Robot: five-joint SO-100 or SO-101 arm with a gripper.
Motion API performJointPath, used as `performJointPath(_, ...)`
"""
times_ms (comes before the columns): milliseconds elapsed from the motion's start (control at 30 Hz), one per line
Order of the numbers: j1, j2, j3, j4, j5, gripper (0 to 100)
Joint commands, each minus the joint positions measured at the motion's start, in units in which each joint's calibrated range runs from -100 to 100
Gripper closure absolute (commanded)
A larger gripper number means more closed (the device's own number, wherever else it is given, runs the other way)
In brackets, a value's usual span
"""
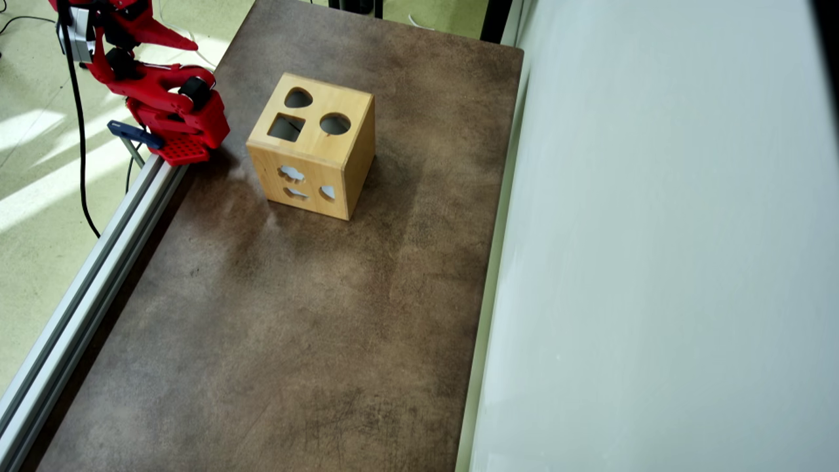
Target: Pick and place the red cube on the square hole
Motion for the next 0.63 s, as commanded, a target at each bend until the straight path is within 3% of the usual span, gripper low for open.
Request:
performJointPath(0,-0.3,0.3,0.0,-0.1,0.3,64)
performJointPath(267,-0.3,0.3,-0.9,-0.2,0.3,82)
performJointPath(600,-0.2,0.1,0.0,-0.3,0.3,83)
